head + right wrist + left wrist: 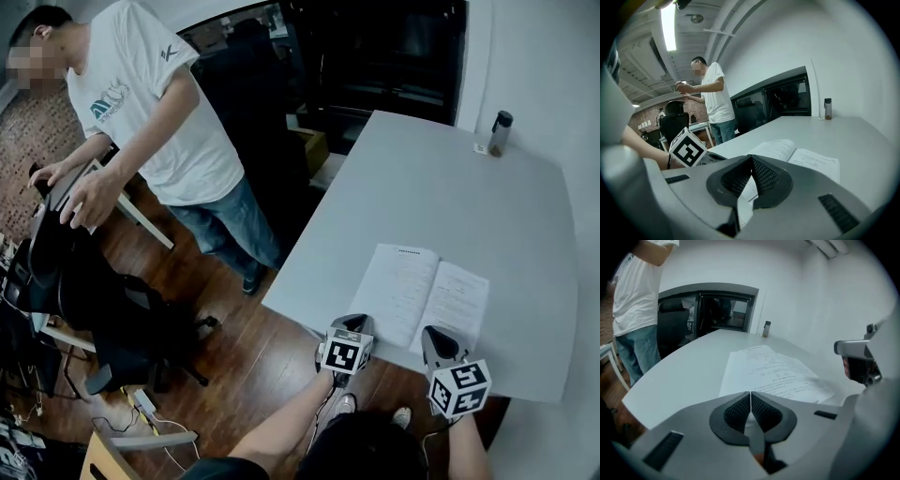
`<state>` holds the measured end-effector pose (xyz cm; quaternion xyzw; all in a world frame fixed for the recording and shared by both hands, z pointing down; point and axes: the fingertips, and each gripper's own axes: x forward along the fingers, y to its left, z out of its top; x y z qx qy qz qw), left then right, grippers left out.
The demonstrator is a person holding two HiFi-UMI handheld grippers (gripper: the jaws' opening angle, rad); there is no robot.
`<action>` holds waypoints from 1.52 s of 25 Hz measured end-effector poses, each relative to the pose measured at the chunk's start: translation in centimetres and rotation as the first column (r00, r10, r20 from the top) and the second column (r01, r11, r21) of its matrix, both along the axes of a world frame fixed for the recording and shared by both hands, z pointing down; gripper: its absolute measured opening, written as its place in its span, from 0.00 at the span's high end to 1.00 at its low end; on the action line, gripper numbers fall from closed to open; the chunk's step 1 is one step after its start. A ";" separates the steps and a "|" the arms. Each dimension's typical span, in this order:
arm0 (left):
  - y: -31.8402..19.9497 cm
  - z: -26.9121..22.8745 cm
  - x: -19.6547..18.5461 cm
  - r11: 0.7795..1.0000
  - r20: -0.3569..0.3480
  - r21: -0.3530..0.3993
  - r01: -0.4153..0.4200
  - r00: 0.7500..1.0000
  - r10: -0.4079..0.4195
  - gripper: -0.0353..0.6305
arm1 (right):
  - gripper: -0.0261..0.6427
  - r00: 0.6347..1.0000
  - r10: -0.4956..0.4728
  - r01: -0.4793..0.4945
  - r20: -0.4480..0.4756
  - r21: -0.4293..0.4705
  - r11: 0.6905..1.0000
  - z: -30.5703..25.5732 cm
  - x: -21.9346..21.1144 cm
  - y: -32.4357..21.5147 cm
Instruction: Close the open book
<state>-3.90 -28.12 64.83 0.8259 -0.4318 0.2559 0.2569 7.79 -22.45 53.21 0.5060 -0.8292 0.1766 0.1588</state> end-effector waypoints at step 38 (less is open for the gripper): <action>3.7 -5.0 14.2 0.962 -0.108 0.088 -0.260 0.957 0.269 0.94 | 0.95 0.989 0.147 -0.147 0.008 0.009 0.989 -0.5 8.9 1.5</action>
